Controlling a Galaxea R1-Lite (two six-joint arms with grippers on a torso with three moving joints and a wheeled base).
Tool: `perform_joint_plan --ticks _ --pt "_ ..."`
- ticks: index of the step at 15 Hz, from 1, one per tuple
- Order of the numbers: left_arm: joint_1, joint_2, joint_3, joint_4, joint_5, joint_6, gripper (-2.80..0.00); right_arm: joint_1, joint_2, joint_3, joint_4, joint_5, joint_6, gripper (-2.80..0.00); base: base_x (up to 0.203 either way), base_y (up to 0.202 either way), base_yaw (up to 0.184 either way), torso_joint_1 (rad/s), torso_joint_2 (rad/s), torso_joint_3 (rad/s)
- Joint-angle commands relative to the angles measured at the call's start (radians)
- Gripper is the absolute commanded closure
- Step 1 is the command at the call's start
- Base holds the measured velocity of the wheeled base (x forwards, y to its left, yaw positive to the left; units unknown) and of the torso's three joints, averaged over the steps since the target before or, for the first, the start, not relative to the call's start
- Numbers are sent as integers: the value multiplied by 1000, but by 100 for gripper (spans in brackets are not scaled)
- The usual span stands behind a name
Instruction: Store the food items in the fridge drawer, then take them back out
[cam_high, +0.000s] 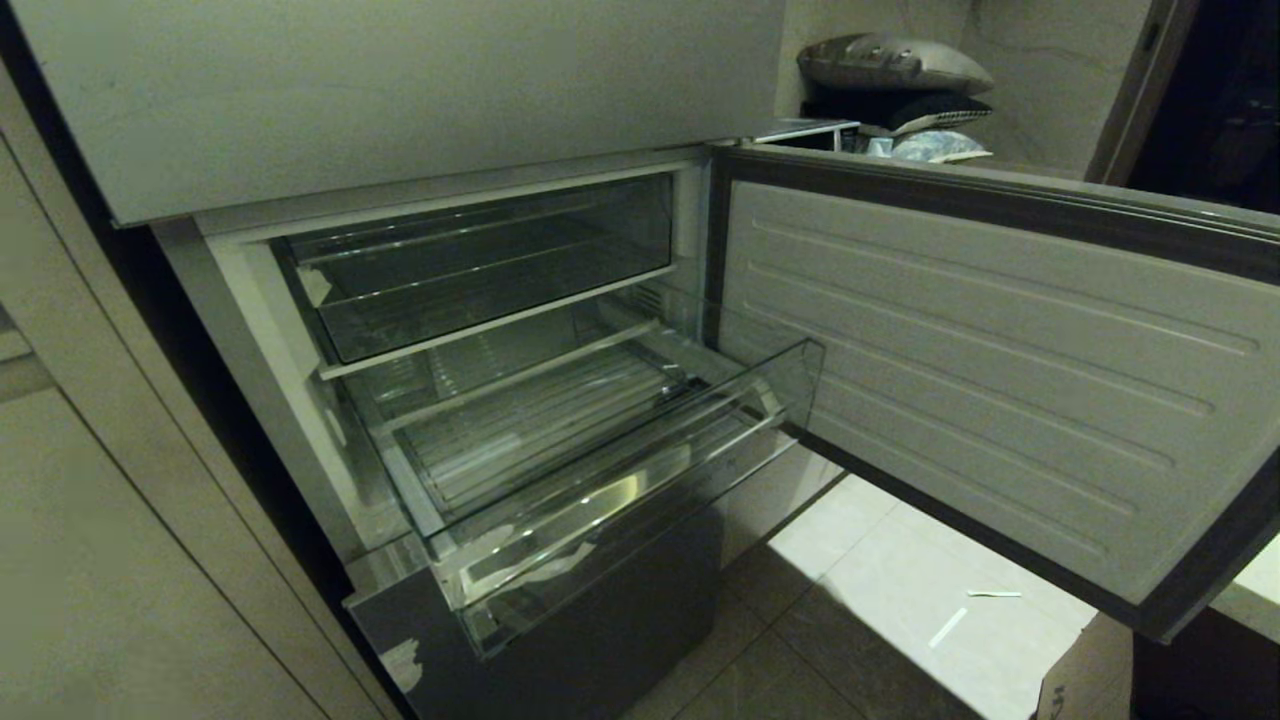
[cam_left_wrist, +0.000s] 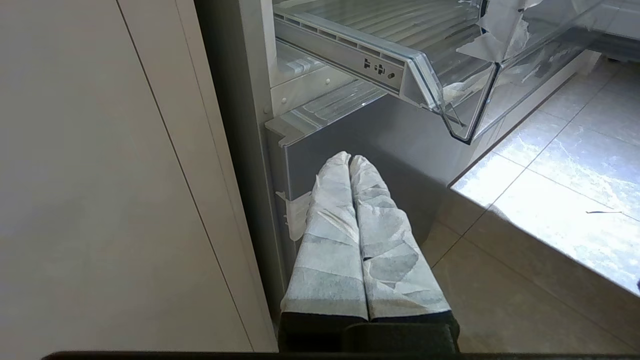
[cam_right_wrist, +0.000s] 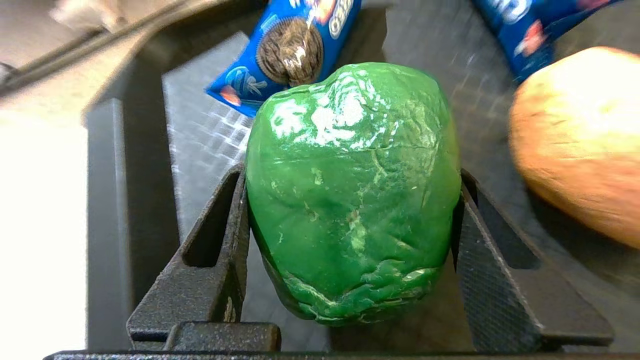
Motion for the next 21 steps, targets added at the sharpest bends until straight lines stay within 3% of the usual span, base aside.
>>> perform_joint_plan --ticks 1,6,8,10,14,15,16,18,21 --pt "0 0 0 0 0 0 0 -13 -135 32 2 11 0 0 0 0 0 0 0 0" --pt "0 0 0 0 0 0 0 -17 -625 188 50 34 -4 0 0 0 0 0 0 0" --pt "0 0 0 0 0 0 0 41 -856 291 71 37 -4 0 0 0 0 0 0 0" --pt "0 0 0 0 0 0 0 205 -1040 404 87 54 -4 0 0 0 0 0 0 0" --pt "0 0 0 0 0 0 0 711 -1397 569 172 102 -17 0 0 0 0 0 0 0" --pt "0 0 0 0 0 0 0 800 -1478 604 215 103 -28 0 0 0 0 0 0 0" --pt "0 0 0 0 0 0 0 870 -1537 648 245 104 -45 0 0 0 0 0 0 0" --pt "0 0 0 0 0 0 0 922 -1561 737 298 109 -74 0 0 0 0 0 0 0" --pt "0 0 0 0 0 0 0 1034 -1560 727 466 129 -121 0 0 0 0 0 0 0"
